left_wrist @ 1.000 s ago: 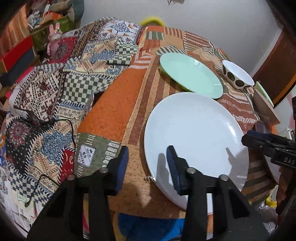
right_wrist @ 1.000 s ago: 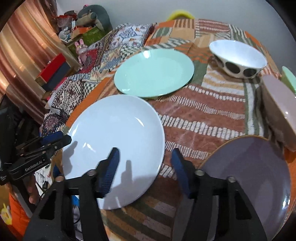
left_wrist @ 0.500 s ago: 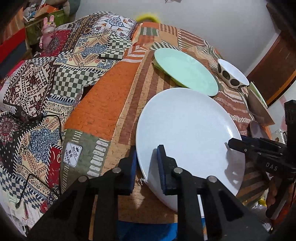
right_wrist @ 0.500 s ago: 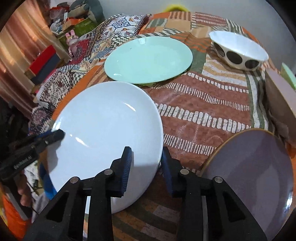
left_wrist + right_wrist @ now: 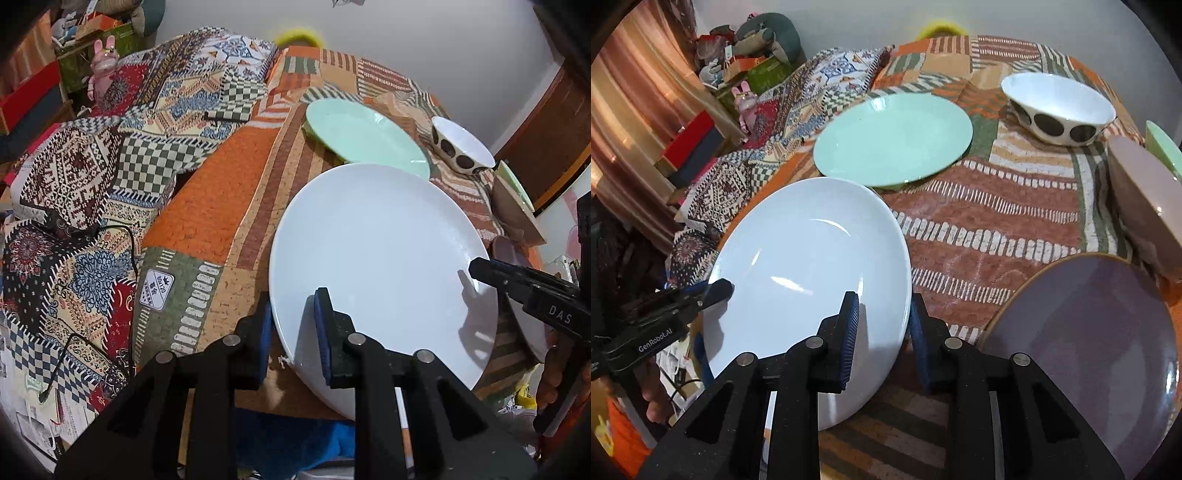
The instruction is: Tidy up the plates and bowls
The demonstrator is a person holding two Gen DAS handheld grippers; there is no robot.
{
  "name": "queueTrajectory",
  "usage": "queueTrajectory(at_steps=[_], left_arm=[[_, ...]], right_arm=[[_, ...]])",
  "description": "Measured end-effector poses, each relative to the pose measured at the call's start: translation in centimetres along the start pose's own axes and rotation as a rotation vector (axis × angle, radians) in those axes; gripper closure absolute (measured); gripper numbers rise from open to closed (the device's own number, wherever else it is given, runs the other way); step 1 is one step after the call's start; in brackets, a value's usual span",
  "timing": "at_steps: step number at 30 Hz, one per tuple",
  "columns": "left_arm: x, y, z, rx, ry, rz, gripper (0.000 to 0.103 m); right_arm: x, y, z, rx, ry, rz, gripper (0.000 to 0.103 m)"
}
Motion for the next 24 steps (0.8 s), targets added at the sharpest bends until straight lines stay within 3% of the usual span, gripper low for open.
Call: queueTrajectory(at_steps=[13,24], left_arm=[[-5.5,4.4,0.4,-0.086,-0.092,0.002,0.081],[-13.8,4.8,0.4,-0.089,-0.232,-0.027,0.081]], right_arm=[[-1.3,5.1,-1.2,-0.126,-0.014,-0.003,0.078],[-6.7,9.6,-4.3,-0.206,-0.104,-0.034,0.078]])
Point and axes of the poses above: each gripper's, at about its wrist camera, not at the fingertips, and y roughly against the way its jaws point, x to its left, z to its top, the point moved 6 cm from there along -y, roughly the way its jaws point, and after that the axes turned 15 degrees about x, right-handed, at the moved point
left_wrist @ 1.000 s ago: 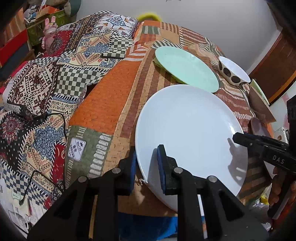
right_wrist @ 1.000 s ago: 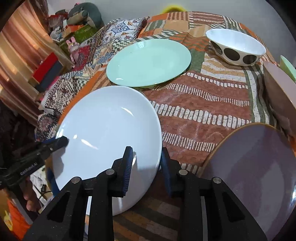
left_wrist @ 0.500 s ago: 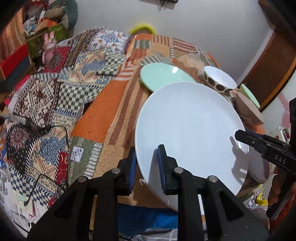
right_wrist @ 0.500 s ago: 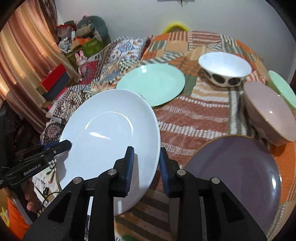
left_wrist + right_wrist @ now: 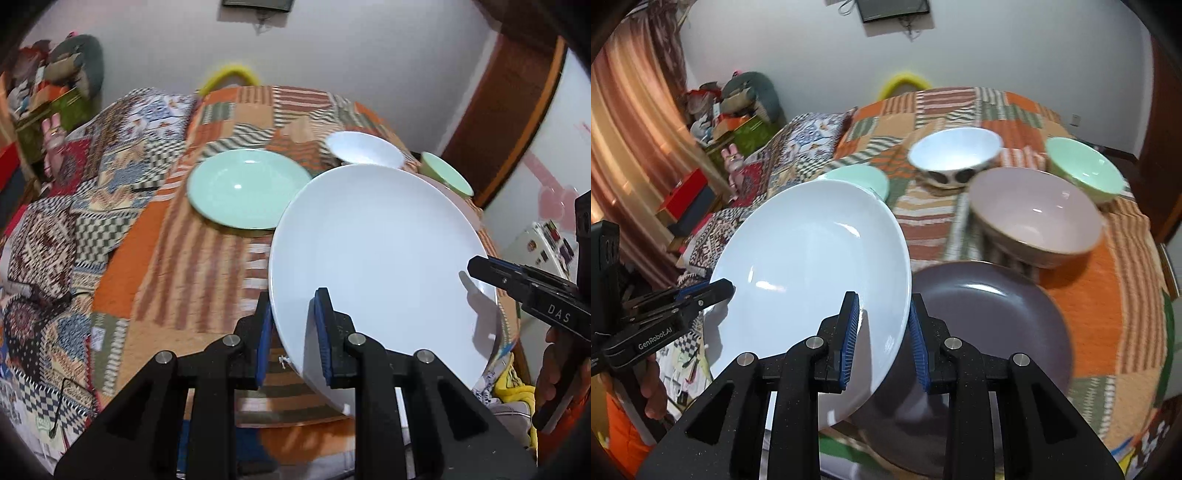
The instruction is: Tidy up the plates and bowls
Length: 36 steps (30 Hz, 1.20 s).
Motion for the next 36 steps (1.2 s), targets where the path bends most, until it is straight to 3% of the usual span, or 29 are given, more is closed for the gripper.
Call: queueTrajectory(at_steps=[8,20,36], left_arm=[[-5.2,-2.1,0.7,0.053,-0.086,-0.011,0.081],[-9.7,-6.1,0.6,0.154,-0.177,-0.003,0.079],[-9.7,-8.8,0.7,0.214,-0.157,-0.022,0.076]], right_arm=[[-4.4,1.4,-1.8,-0.01,-0.077,-0.019,0.078],[-9.5,1.5,-4.5,0.012,-0.178,-0.028,0.078],[-10.7,0.3,-5.3,0.045,-0.196,-0.04,0.078]])
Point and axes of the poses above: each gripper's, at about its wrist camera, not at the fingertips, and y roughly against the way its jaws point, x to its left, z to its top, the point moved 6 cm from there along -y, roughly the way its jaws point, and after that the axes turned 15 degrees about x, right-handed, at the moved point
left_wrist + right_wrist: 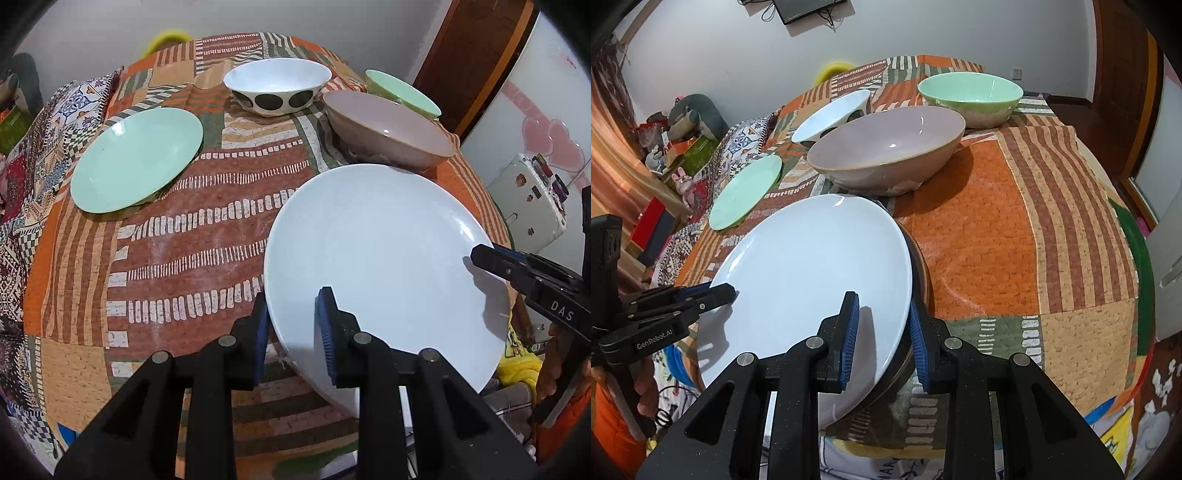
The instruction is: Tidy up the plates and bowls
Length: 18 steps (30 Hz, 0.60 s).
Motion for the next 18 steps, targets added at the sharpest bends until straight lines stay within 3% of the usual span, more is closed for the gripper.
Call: queueTrajectory(at_steps=[10,18], left_arm=[[0.37,-0.63,0.2,0.001,0.021,-0.027,0.074],[-0.3,-0.73,0.24,-0.017,-0.013,0.037,0.074]], right_arm=[[0.21,-0.1,0.23,0.006,0.03,-0.062,0.077],[0.27,0.2,0.49,0.005,0.048,-0.099,0.075]])
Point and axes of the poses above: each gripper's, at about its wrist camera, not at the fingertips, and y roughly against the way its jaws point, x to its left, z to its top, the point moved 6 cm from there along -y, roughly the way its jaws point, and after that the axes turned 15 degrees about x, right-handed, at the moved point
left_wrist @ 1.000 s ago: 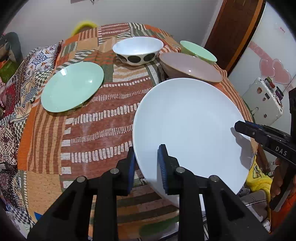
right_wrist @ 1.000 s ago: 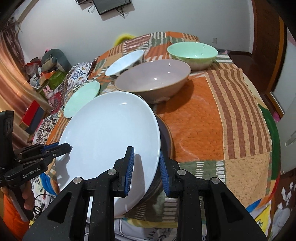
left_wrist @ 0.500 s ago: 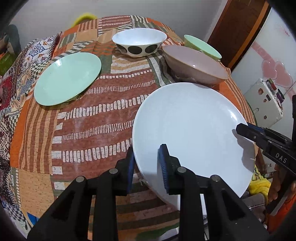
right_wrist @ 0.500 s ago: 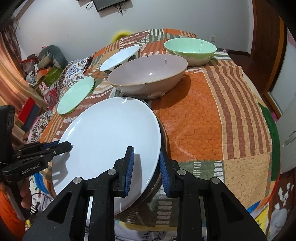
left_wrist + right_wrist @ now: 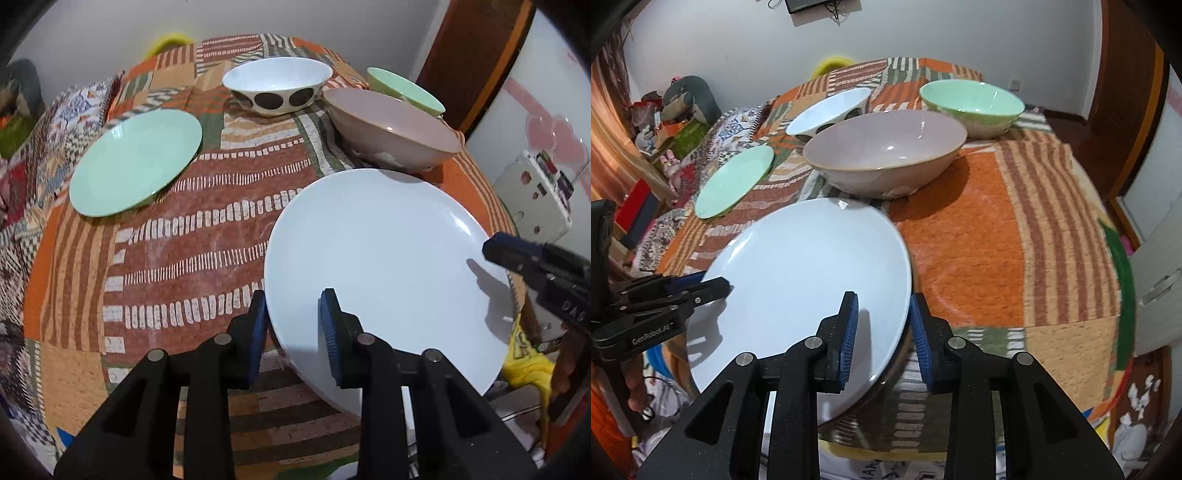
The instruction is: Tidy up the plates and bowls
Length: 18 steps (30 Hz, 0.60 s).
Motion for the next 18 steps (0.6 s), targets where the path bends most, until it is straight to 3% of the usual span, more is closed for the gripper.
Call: queueTrajectory(at_steps=[4,8,18], left_arm=[[0.4,0.0,0.0,0.003,0.016,-0.015,0.074],[1.3,1.2,0.0,-0.023,0.031,0.001,0.074],[5.3,8.1,0.7,-0.192,0.102,0.063,0.073]], right_arm=[[0.1,0.6,0.2,-0.019,0.011,0.001,0.068],[0.1,0.8,0.3,-0.018,0.009,0.005,0.068],[3.5,3.9,2.6,-0.11,0.09,0.04,0.065]])
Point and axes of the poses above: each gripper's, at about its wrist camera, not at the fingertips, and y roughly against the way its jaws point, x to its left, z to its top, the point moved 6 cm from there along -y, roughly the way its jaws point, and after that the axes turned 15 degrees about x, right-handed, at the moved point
